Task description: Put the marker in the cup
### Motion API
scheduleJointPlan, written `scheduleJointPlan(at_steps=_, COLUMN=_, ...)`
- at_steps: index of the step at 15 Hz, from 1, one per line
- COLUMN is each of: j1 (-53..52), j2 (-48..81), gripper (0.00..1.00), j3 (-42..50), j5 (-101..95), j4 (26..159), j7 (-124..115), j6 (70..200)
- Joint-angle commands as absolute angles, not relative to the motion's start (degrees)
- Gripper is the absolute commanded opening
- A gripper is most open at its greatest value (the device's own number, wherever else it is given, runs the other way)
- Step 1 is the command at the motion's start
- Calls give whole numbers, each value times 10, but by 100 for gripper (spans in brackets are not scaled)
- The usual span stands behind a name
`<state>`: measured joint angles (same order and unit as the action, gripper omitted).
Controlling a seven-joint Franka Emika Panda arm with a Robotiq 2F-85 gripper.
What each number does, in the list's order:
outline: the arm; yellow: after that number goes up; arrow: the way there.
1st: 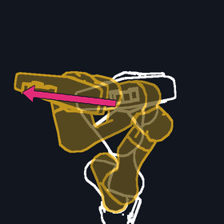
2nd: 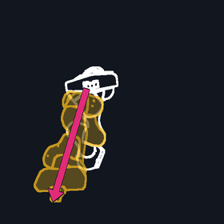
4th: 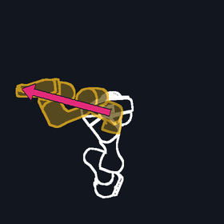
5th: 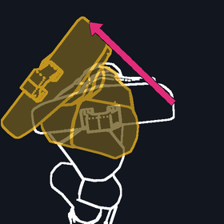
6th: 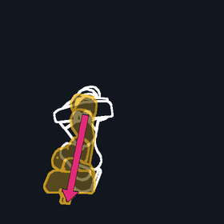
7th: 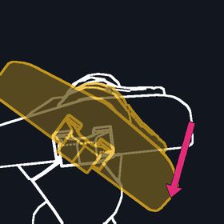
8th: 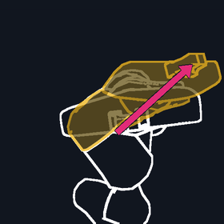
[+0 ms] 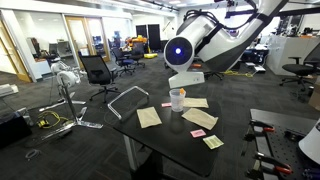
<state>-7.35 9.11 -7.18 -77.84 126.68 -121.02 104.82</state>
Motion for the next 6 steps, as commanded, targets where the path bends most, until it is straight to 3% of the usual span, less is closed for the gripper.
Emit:
scheduleJointPlan(at_steps=1, j1=-74, j2=78, gripper=100, j3=-73, j5=-772, j4=1271, j7=-1192, j6=1049)
scheduleJointPlan(at_steps=6, j1=-74, j2=78, gripper=100, j3=-73, j5=-771, j4=1273, j7=-1188, j6=1050)
